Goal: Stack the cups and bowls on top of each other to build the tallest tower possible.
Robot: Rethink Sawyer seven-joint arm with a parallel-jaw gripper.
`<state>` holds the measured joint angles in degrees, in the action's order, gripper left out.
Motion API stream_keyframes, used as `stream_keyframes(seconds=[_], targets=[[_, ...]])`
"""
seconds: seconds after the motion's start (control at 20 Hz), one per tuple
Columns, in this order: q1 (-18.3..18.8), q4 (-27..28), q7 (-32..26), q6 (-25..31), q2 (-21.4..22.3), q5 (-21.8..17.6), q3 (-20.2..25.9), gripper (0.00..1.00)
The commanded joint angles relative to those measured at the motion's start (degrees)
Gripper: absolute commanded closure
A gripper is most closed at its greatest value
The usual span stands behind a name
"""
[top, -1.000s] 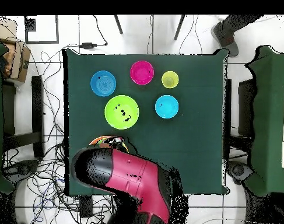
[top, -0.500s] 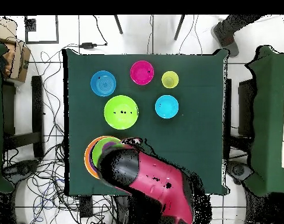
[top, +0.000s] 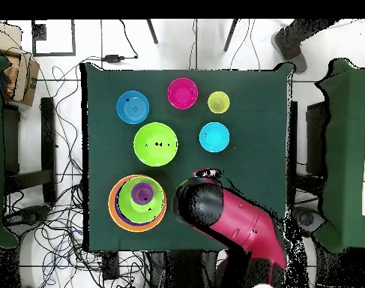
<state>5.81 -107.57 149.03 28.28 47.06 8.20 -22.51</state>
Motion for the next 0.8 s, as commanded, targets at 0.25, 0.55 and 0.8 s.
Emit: stream_keyframes(seconds=[0.25, 0.55, 0.8], targets=[[3.7, 14.45, -5.24, 4.31, -13.74, -5.56, 9.04, 0.0], [-1.23, 17.69, -1.26, 5.72, -15.42, -6.3, 5.83, 0.0], [-2.08, 19.55, -3.63, 4.74, -16.67, -7.35, 7.27, 0.0]])
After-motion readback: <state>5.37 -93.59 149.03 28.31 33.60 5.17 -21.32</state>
